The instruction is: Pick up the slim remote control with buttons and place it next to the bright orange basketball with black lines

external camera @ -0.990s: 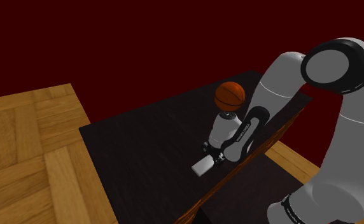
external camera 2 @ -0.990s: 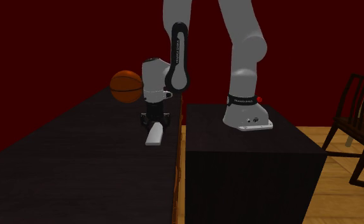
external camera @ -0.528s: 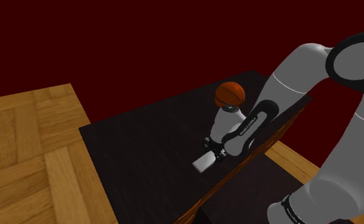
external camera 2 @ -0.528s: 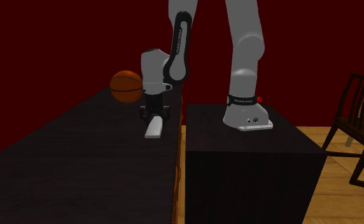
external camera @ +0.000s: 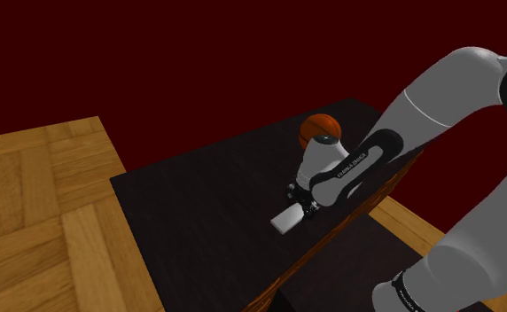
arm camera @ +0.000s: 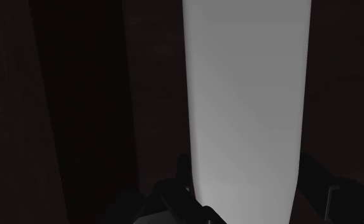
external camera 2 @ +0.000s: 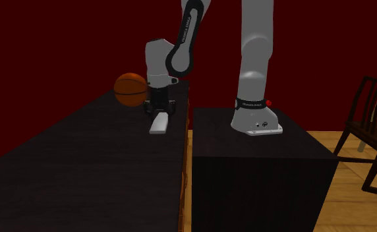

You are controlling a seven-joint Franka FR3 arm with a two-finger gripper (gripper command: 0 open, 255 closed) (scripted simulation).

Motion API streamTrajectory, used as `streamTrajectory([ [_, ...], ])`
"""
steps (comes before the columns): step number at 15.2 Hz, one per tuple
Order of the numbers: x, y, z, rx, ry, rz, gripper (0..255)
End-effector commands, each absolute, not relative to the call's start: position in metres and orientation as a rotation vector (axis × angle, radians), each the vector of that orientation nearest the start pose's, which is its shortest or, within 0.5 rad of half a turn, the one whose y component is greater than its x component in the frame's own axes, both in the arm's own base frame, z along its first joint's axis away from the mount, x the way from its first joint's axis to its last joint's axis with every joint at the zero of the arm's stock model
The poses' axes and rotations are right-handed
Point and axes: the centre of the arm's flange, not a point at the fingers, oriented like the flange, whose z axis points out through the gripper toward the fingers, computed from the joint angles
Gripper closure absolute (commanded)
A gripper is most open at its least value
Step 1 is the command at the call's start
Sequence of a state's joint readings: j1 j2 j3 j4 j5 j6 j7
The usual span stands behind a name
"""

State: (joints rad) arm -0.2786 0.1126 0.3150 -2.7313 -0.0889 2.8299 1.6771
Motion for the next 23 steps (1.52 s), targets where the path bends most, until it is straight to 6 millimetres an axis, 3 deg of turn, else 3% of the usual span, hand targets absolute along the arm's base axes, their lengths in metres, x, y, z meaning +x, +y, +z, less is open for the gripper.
streamTrajectory([
  [1,0.396,0.024,0.199,-2.236,2.207,0.017,255],
  [23,0.396,0.024,0.315,-2.236,2.207,0.017,255],
])
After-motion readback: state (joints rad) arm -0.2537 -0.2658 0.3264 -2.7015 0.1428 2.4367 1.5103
